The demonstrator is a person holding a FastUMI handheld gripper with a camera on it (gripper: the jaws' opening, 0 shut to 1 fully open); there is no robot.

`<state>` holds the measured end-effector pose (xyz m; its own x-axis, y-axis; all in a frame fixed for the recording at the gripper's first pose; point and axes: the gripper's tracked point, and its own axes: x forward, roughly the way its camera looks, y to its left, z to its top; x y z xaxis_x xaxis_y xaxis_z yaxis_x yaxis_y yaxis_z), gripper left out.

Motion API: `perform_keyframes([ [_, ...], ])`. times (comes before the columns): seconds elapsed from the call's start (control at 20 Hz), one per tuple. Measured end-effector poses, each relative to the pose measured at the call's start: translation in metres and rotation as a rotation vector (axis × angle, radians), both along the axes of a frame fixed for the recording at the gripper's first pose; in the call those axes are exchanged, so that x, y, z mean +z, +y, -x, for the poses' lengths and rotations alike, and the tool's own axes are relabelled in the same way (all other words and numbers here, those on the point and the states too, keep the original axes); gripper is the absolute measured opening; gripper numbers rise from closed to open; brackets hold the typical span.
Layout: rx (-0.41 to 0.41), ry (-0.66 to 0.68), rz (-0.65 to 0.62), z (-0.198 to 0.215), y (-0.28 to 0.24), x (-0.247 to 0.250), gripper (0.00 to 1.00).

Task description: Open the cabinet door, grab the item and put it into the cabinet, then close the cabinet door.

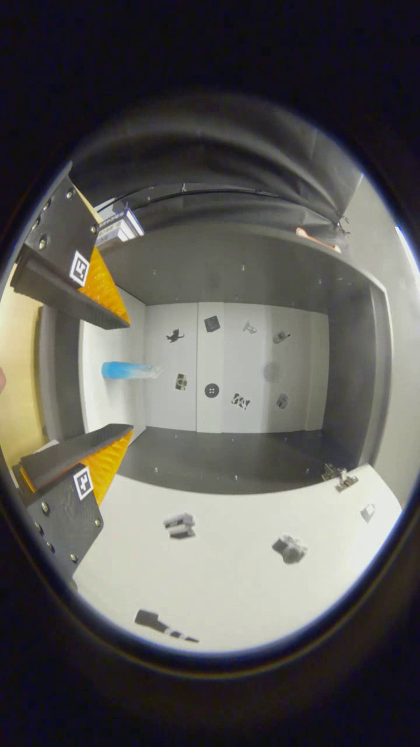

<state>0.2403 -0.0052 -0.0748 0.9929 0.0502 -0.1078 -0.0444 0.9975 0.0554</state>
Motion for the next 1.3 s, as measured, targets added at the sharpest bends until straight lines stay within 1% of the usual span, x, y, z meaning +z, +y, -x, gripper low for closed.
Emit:
perform_keyframes([
  [0.25,-0.008,-0.004,0.038,0.091,-0.015,0.003,0.96],
  [0.35,-0.009,-0.007,0.033,0.125,-0.023,0.006,0.97],
  [0.6,-0.034,0.0,0.024,0.202,-0.061,0.013,0.96],
  [0.8,-0.08,0.011,0.005,0.233,-0.108,0.021,0.96],
  [1.05,-0.106,0.037,-0.052,0.26,-0.187,0.02,0.96],
  [1.2,-0.147,0.043,-0.047,0.262,-0.248,0.016,0.96],
  [1.3,-0.159,0.051,-0.054,0.256,-0.282,0.011,0.96],
])
